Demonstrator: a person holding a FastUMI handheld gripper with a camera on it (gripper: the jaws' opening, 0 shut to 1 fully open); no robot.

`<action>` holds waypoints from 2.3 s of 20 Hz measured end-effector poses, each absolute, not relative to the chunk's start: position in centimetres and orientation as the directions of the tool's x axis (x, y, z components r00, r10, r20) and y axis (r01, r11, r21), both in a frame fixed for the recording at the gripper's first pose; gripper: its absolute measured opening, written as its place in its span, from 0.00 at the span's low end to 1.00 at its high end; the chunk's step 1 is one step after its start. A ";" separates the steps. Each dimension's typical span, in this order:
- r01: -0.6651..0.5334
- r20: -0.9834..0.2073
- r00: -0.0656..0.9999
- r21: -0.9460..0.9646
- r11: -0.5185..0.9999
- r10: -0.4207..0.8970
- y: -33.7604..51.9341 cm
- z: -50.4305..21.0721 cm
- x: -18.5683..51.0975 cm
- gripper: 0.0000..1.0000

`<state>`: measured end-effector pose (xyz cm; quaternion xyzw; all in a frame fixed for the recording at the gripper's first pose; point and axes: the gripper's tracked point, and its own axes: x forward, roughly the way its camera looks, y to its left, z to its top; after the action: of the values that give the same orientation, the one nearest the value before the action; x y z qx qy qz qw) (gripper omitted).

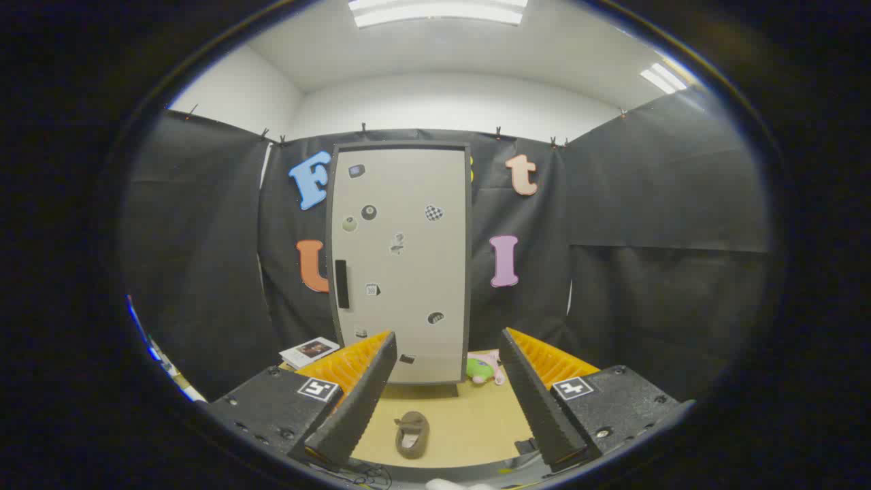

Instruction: Open the shoe cabinet door, grab the shoes and put them into the shoe cabinet, then close the shoe cabinet door.

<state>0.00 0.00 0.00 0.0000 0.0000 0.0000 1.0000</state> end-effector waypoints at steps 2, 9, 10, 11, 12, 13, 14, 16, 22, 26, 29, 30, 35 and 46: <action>0.000 0.000 1.000 0.002 1.000 0.000 0.3 0.0 0.1 0.99; 0.011 0.011 1.000 -0.009 1.000 -0.011 0.7 0.3 0.1 0.99; 0.009 0.012 1.000 -0.009 1.000 -0.009 0.9 0.3 0.1 0.99; 0.009 0.011 1.000 -0.011 1.000 -0.009 1.1 0.3 0.2 0.99; 0.008 0.010 1.000 -0.013 1.000 -0.008 1.2 0.3 0.3 0.99; 0.008 0.008 1.000 -0.015 1.000 -0.008 1.4 0.1 0.4 0.99; 0.008 0.008 1.000 -0.016 1.000 -0.008 1.5 0.1 0.5 0.99; 0.012 0.006 1.000 -0.018 1.000 -0.012 1.9 0.0 1.0 0.99; -0.001 -0.009 1.000 -0.020 1.000 0.001 4.7 -0.7 5.2 0.99; -0.069 -0.016 0.998 -0.020 0.997 0.069 8.8 -0.9 8.9 0.99; -0.127 -0.020 0.992 -0.019 0.992 0.126 12.4 -1.0 12.3 0.99; -0.145 -0.026 0.989 -0.016 0.989 0.145 13.7 -1.2 13.7 0.99; -0.231 -0.068 0.971 0.005 0.973 0.230 19.7 -2.2 20.9 0.99; -0.268 -0.116 0.957 -0.013 0.963 0.264 26.9 -4.8 35.5 0.90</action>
<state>35.53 26.85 -4.79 -0.0142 0.0569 0.1345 0.9892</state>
